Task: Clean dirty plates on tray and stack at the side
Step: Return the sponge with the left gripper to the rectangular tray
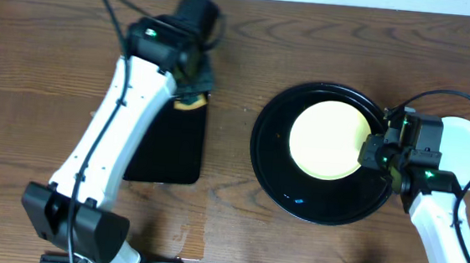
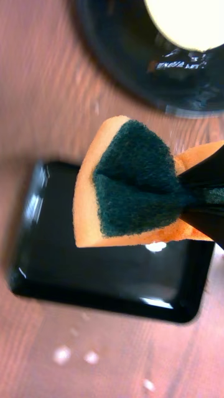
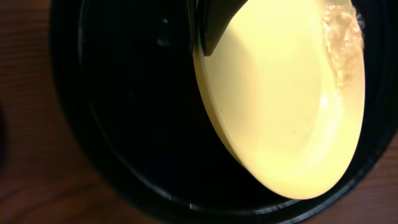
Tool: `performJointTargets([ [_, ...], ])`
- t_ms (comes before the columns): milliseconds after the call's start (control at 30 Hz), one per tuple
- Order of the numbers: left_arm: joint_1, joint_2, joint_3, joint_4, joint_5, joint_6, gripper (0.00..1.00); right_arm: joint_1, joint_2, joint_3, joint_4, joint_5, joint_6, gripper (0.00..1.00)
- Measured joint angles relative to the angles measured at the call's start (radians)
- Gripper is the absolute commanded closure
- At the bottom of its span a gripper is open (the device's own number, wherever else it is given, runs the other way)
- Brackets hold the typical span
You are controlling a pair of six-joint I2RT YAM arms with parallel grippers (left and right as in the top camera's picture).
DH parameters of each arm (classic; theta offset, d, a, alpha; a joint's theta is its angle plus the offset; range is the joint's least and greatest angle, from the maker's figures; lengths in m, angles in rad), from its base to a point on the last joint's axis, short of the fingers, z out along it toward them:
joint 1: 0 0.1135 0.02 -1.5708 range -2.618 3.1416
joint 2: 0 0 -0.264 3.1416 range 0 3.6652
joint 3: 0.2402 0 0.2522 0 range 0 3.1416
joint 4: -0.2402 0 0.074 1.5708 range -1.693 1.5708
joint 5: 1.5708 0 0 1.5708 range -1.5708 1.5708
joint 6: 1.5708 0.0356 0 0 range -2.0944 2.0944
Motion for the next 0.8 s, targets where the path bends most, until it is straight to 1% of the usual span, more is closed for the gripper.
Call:
performJointTargets([
  [167, 0.132, 0.010, -0.156, 0.034, 0.035, 0.023, 0.93, 0.042, -0.058, 0.000, -0.029, 0.039, -0.010, 0.99],
  [267, 0.191, 0.013, -0.266, 0.119, 0.062, 0.056, 0.93, 0.078, -0.076, 0.000, -0.049, 0.080, -0.031, 0.99],
  [400, 0.232, 0.015, -0.393, 0.209, 0.098, 0.101, 0.92, 0.149, -0.106, 0.008, -0.125, 0.201, -0.053, 0.99],
  [533, 0.243, 0.017, -0.482, 0.249, 0.115, 0.133, 0.92, 0.221, -0.124, 0.047, -0.182, 0.350, -0.077, 0.99],
  [600, 0.243, 0.017, -0.503, 0.259, 0.118, 0.142, 0.83, 0.266, -0.128, 0.076, -0.191, 0.402, -0.095, 0.99],
  [667, 0.243, 0.017, -0.512, 0.259, 0.123, 0.150, 0.83, 0.319, -0.132, 0.101, -0.194, 0.450, -0.118, 0.99],
  [700, 0.243, 0.017, -0.512, 0.261, 0.125, 0.155, 0.77, 0.349, -0.134, 0.112, -0.193, 0.480, -0.127, 0.99],
  [733, 0.243, 0.017, -0.512, 0.266, 0.126, 0.156, 0.74, 0.381, -0.135, 0.121, -0.193, 0.523, -0.137, 0.99],
  [800, 0.243, 0.017, -0.512, 0.271, 0.129, 0.157, 0.73, 0.445, -0.138, 0.128, -0.193, 0.610, -0.157, 0.99],
])
